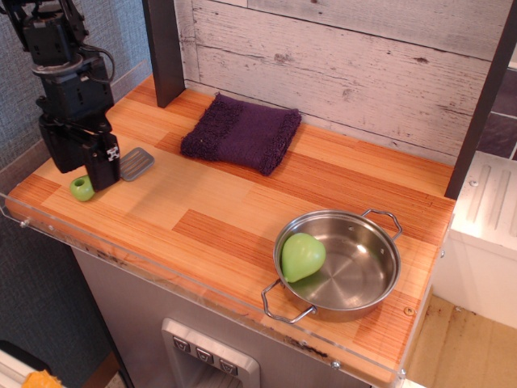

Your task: Move green spatula from black cloth to below it

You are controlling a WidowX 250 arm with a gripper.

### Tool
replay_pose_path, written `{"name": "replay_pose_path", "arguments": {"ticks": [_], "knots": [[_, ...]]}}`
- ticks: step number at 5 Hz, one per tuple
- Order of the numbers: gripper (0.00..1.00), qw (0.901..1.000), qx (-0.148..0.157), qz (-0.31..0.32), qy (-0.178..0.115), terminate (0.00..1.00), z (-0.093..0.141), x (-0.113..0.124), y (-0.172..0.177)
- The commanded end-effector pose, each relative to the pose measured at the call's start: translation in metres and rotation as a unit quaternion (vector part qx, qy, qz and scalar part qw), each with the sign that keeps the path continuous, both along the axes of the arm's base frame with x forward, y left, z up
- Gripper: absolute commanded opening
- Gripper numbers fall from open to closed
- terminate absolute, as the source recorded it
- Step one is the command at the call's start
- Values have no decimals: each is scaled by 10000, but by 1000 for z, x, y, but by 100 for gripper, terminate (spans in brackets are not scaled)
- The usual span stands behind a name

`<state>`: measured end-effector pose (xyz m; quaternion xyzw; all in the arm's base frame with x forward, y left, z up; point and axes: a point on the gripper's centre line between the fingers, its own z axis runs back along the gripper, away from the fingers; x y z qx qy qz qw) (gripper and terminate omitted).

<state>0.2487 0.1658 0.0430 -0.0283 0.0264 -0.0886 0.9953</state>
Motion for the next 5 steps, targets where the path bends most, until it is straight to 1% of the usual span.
{"name": "replay_pose_path", "arguments": {"ticks": [1,2,3,4,5], "knots": [[100,9942,142,265,-1037,0,74,5,-19],[100,9932,246,519,-1017,0,75,8,-34],[100,9946,245,481,-883,0,67,13,-47],[100,9951,402,404,-809,0,64,16,-53],[100,9961,356,337,-730,0,65,16,-51]]}}
